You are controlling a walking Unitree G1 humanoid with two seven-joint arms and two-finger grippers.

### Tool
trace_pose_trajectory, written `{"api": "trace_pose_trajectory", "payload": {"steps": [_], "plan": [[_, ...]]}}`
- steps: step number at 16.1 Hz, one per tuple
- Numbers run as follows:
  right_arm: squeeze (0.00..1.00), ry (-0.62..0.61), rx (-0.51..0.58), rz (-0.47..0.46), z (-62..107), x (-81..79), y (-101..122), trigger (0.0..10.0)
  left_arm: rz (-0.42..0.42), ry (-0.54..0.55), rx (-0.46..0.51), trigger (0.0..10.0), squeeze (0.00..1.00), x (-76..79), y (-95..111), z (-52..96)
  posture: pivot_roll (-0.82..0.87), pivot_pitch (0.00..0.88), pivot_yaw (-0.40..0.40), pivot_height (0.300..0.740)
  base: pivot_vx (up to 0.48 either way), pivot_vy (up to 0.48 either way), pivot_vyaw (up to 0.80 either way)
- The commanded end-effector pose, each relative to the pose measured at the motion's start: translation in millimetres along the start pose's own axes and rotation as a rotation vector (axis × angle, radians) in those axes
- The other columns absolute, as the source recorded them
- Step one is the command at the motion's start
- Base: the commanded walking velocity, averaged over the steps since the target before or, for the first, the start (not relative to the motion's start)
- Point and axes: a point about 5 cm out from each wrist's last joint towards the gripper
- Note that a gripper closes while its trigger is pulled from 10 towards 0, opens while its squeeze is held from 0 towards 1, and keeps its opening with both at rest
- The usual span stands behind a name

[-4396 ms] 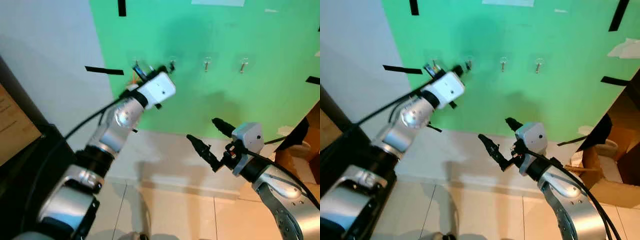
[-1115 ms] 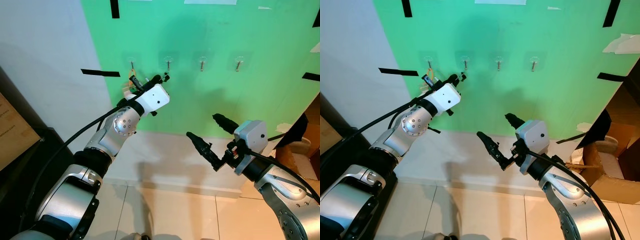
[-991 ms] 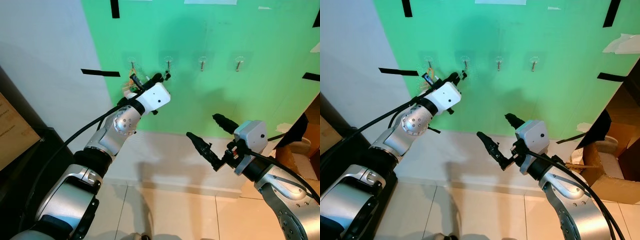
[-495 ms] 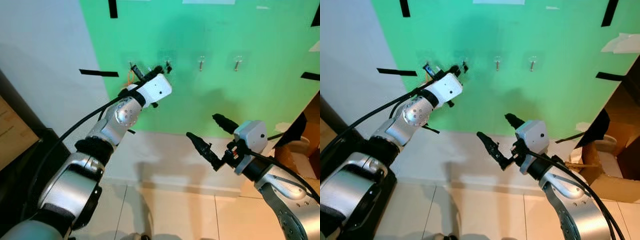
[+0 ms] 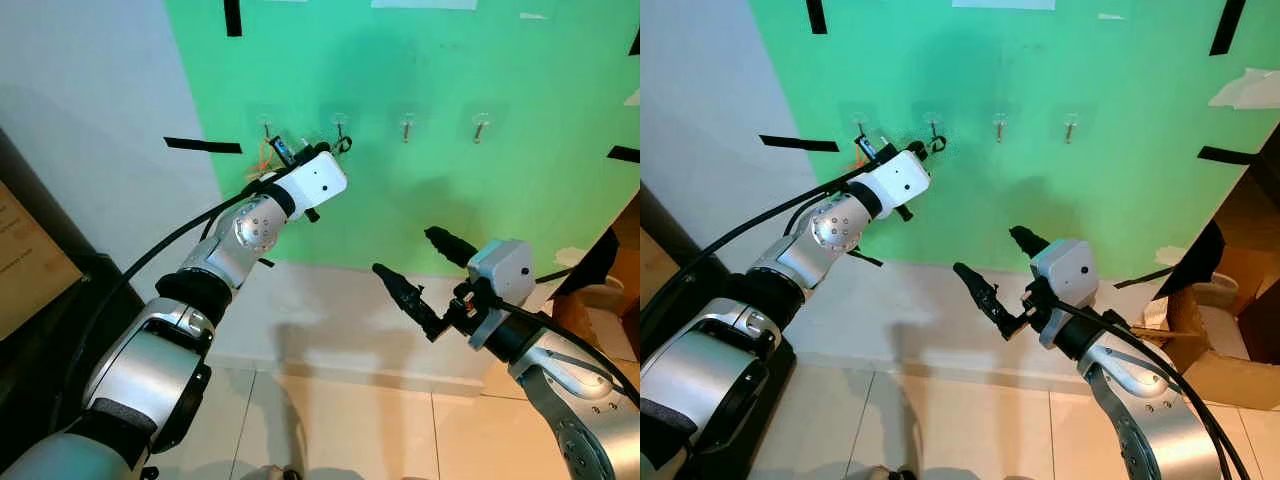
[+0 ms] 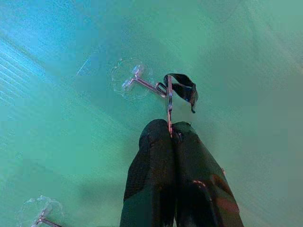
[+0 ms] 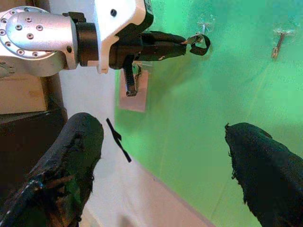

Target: Hang keys on a hook

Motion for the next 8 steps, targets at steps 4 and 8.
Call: {"api": "trace_pose_trajectory", "payload": {"steps": [4,8], "plan": [[0.00,-0.004,0.012,0.002,-2.5,1.8,2,10.0,-0.008,-0.052,-0.006,10.0,0.00,7.0,-2,0.4,-0.28,0.000,0.081,0.740,0.000,0.000,0.00],[0.00,-0.008,0.011,0.002,-1.6,2.0,2,10.0,0.027,-0.026,0.003,10.0,0.00,10.4,-10,10.4,-0.27,0.000,0.072,0.740,0.000,0.000,0.00]]}}
Point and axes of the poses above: a point about 5 cm out from each wrist's last joint towards the gripper, its own z axis pointing back from the gripper into the wrist, its own y axis along the axis of the wrist's last joint, x = y × z, and after that the axes turned 12 degrees about z, right-handed
